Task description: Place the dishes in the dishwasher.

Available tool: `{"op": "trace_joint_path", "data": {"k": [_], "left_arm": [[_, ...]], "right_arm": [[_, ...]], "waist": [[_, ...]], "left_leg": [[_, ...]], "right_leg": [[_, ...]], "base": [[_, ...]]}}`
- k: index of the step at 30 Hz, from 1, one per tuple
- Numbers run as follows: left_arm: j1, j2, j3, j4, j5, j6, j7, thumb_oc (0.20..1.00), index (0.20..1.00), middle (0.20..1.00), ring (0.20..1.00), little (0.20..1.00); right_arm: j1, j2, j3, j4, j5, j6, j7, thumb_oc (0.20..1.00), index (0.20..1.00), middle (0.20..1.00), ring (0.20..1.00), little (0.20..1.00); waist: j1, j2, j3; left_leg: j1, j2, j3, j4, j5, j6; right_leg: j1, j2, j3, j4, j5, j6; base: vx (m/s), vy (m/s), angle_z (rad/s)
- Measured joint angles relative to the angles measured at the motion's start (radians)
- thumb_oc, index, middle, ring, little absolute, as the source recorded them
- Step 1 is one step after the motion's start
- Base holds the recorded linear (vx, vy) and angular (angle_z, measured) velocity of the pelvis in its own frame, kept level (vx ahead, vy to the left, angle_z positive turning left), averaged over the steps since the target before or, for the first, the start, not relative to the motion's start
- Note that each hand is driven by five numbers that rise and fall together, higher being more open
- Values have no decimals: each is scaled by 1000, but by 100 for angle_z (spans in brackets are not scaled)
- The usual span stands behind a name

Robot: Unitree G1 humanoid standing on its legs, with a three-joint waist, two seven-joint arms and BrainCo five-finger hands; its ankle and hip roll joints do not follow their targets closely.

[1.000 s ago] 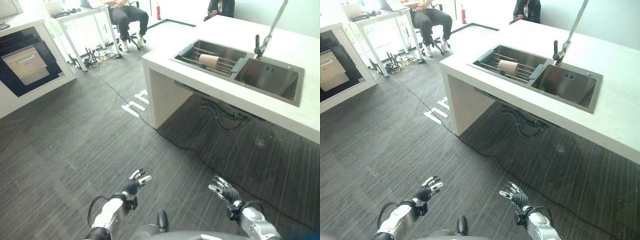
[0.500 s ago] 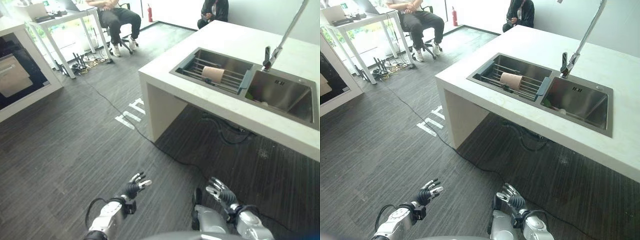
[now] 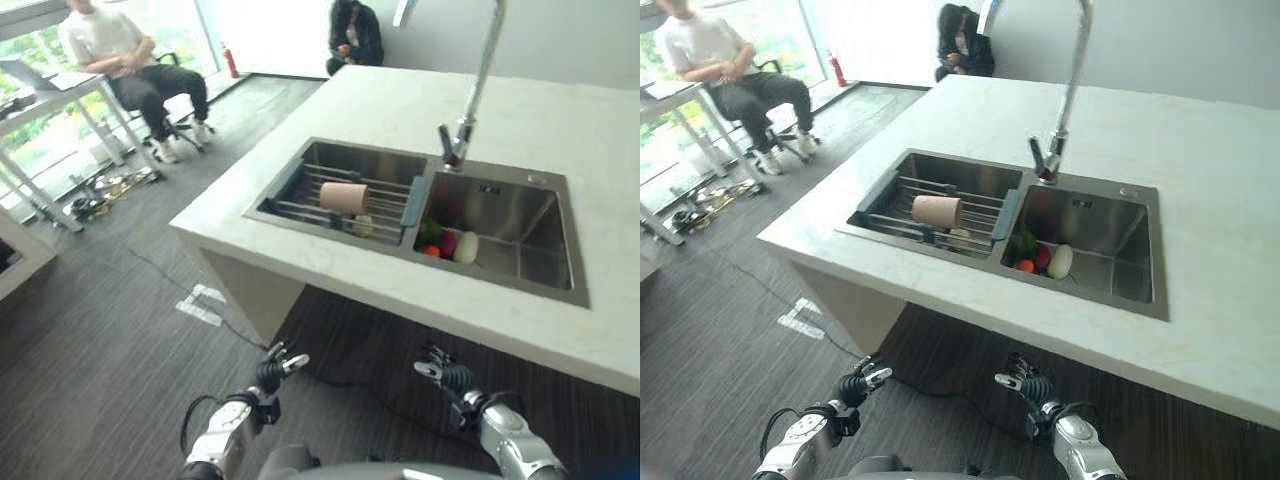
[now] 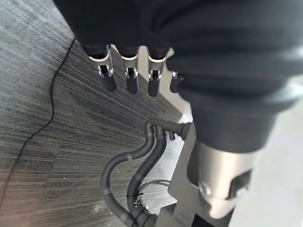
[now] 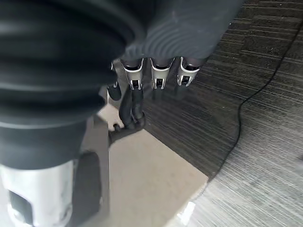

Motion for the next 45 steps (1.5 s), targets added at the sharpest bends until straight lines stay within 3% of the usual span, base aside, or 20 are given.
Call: {"op": "trace_joint_path", "data": {"k": [1,2,3,5,6,7,8,9,10,11,13,18,19,21,24,26,29,38,42,45], "left_arm": [[3,-1,1,4,0,0,3,1000,1000,1000,1000,1000],[6,-1,1,4,0,0,3,1000,1000,1000,1000,1000],[6,-5,-1,5,1,-3,1,1000,1000,1000,1000,1000],[11,-8,-3,51,8,-11,-8,1000,1000,1000,1000,1000],[11,-6,-3,56,10,-12,-7,1000,1000,1000,1000,1000],[-3,-1,0,69,27,-21,-5,1000,1000,1000,1000,1000],[-1,8,-3,74,40,-25,-3,1000,1000,1000,1000,1000],[-38,41,-3,119,47,-47,-2,1000,1000,1000,1000,1000],[-51,49,-1,127,47,-53,-1,1000,1000,1000,1000,1000],[-62,54,-4,159,48,-75,-1,1000,1000,1000,1000,1000],[-47,26,-4,213,48,-80,1,1000,1000,1000,1000,1000],[-31,40,-2,202,54,-78,15,1000,1000,1000,1000,1000],[-26,46,-1,201,69,-79,21,1000,1000,1000,1000,1000],[9,65,40,202,68,-81,33,1000,1000,1000,1000,1000],[24,62,78,204,69,-90,34,1000,1000,1000,1000,1000],[55,63,75,207,75,-93,33,1000,1000,1000,1000,1000],[77,1,65,246,77,-92,33,1000,1000,1000,1000,1000],[65,-44,75,468,65,-89,18,1000,1000,1000,1000,1000],[81,-49,128,596,-46,-60,16,1000,1000,1000,1000,1000],[91,-35,271,653,-132,-50,56,1000,1000,1000,1000,1000]], "right_arm": [[-2,1,3,39,0,10,-2,1000,1000,1000,1000,1000],[2,0,4,44,0,10,-2,1000,1000,1000,1000,1000],[14,-2,-1,67,1,1,-2,1000,1000,1000,1000,1000],[18,-6,-10,143,2,-13,-14,1000,1000,1000,1000,1000],[29,-13,-9,150,2,-13,-16,1000,1000,1000,1000,1000],[31,-4,-14,170,5,-15,-17,1000,1000,1000,1000,1000],[36,15,-21,177,10,-15,-17,1000,1000,1000,1000,1000],[57,71,-43,171,11,-37,-11,1000,1000,1000,1000,1000],[57,79,-42,166,11,-37,-10,1000,1000,1000,1000,1000],[65,102,-45,181,10,-49,-9,1000,1000,1000,1000,1000],[58,120,-47,213,10,-64,-5,1000,1000,1000,1000,1000],[21,109,-49,223,10,-71,-6,1000,1000,1000,1000,1000],[8,110,-50,232,10,-75,-6,1000,1000,1000,1000,1000],[-43,113,-42,262,8,-77,5,1000,1000,1000,1000,1000],[-28,103,-49,264,8,-78,5,1000,1000,1000,1000,1000],[-22,111,-49,305,6,-78,9,1000,1000,1000,1000,1000],[-6,87,-55,331,3,-78,10,1000,1000,1000,1000,1000],[9,79,-83,431,-9,-81,5,1000,1000,1000,1000,1000],[19,97,-161,587,12,-85,1,1000,1000,1000,1000,1000],[45,74,-260,662,31,-86,7,1000,1000,1000,1000,1000]], "waist": [[21,16,4],[17,16,4],[25,16,5],[41,23,4],[39,30,2],[30,28,8],[28,26,11],[3,12,5],[1,13,5],[4,-8,-5],[3,28,-31],[29,23,-35],[39,24,-34],[93,21,-34],[96,12,-35],[100,-25,-50],[106,1,-56],[98,11,-63],[99,14,-73],[100,20,-96]], "left_leg": [[-26,15,-163,-159,104,-33],[-44,22,-170,-159,113,-32],[-61,32,-150,-153,119,-32],[-59,36,-12,-151,112,-10],[-39,30,-18,-152,105,0],[-23,13,-20,-153,154,35],[3,10,-23,-157,184,58],[66,-25,-4,-158,150,111],[78,-35,1,-158,131,108],[104,-66,26,-152,120,117],[117,-67,60,-158,81,125],[127,-63,126,-152,71,138],[133,-42,167,-152,72,132],[142,-18,270,-158,60,123],[132,-17,236,-158,56,100],[133,-36,228,-158,66,85],[132,3,219,-157,90,41],[133,46,210,-158,99,18],[133,39,197,-158,94,14],[132,32,181,-158,90,18]], "right_leg": [[38,16,65,-12,-30,21],[55,15,65,-12,-40,23],[67,14,99,-11,-62,26],[84,-22,127,9,-96,33],[88,-27,129,16,-115,51],[89,-39,126,53,-141,80],[72,-41,90,137,-167,113],[-39,-79,-2,215,-221,134],[-84,-88,-2,214,-215,141],[-155,-114,-7,217,-79,134],[-164,-130,-29,231,-67,153],[-191,-128,-87,240,-26,176],[-211,-132,-115,266,-23,189],[-239,-211,-334,300,-30,193],[-173,-245,-244,215,-36,207],[-86,-245,-242,80,-28,208],[-48,-197,-244,-6,18,195],[-39,-146,-248,-18,25,170],[-31,-156,-261,-18,22,171],[-23,-161,-276,-18,4,169]], "base": [[429,335,-89],[322,294,-81],[283,281,-52],[187,161,-68],[162,134,-39],[143,135,-35],[100,109,-47],[156,240,-39],[113,220,-38],[94,222,-23],[22,137,-46],[-24,59,-48],[-70,-64,-83],[-45,-99,-122],[15,-113,-11],[42,-83,26],[17,-42,3],[-1,-7,0],[5,3,10],[14,16,16]]}}
